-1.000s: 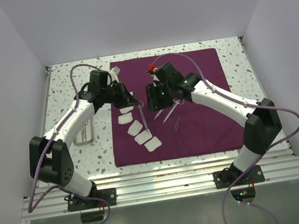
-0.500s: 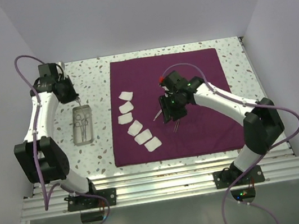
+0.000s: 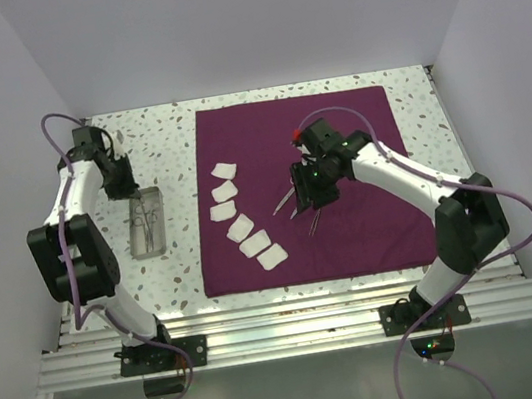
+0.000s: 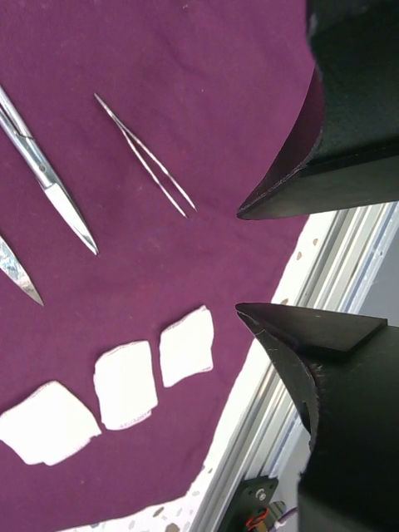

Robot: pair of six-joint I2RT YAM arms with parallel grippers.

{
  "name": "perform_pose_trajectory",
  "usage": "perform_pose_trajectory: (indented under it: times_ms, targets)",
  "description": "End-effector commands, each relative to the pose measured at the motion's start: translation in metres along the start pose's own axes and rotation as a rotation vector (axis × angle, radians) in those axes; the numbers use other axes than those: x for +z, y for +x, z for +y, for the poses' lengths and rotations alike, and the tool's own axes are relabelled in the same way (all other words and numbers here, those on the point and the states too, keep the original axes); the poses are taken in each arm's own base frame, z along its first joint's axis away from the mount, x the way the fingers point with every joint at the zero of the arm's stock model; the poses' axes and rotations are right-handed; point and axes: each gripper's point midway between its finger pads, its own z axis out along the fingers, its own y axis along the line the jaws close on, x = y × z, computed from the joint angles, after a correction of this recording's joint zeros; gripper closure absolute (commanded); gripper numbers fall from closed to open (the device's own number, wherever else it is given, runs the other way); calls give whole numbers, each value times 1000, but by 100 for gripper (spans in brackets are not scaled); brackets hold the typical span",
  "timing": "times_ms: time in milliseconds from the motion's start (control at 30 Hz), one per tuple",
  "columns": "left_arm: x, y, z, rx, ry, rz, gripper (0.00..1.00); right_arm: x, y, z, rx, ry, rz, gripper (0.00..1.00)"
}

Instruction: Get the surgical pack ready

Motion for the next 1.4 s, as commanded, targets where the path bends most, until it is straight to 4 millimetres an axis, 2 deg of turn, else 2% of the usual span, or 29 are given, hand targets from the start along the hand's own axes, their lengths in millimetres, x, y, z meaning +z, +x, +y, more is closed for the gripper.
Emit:
perform_pose_trajectory:
  times_ms: [0,167,333,467,533,633,667,767,900,1000,1133,1233,1367]
  targets:
    - [11,9,-11,-1,94,23,100,-3,-1,8,-10,-38,-2,51]
    - [20,20,-21,-14,161,59,100,4,-8,12,4,-50,5,51]
    - [29,24,-15,-2,159,93,100,15,-15,17,23,-60,20,51]
    - [38,26,-18,-12,185,115,100,22,-22,21,38,-65,21,51]
    - [41,28,-18,-13,187,124,100,28,-23,19,51,-47,35,51]
    - [44,28,-17,-15,182,131,100,28,-38,15,106,9,9,51]
    - [45,28,-16,-20,177,133,100,35,-38,1,134,94,16,51]
    - [46,31,-15,-44,167,147,93,42,-45,-13,279,217,3,51]
    - [42,29,-18,-71,175,135,71,51,-57,-27,362,323,-25,51]
    - [37,24,-20,-81,178,117,62,55,-65,-35,413,368,-48,54]
    - [29,18,-20,-84,165,101,55,66,-85,-32,415,354,-91,55]
    - [18,11,-20,-97,151,69,50,77,-91,-30,435,364,-74,57]
    - [2,0,-22,-142,133,17,46,87,-85,-23,473,379,-44,57]
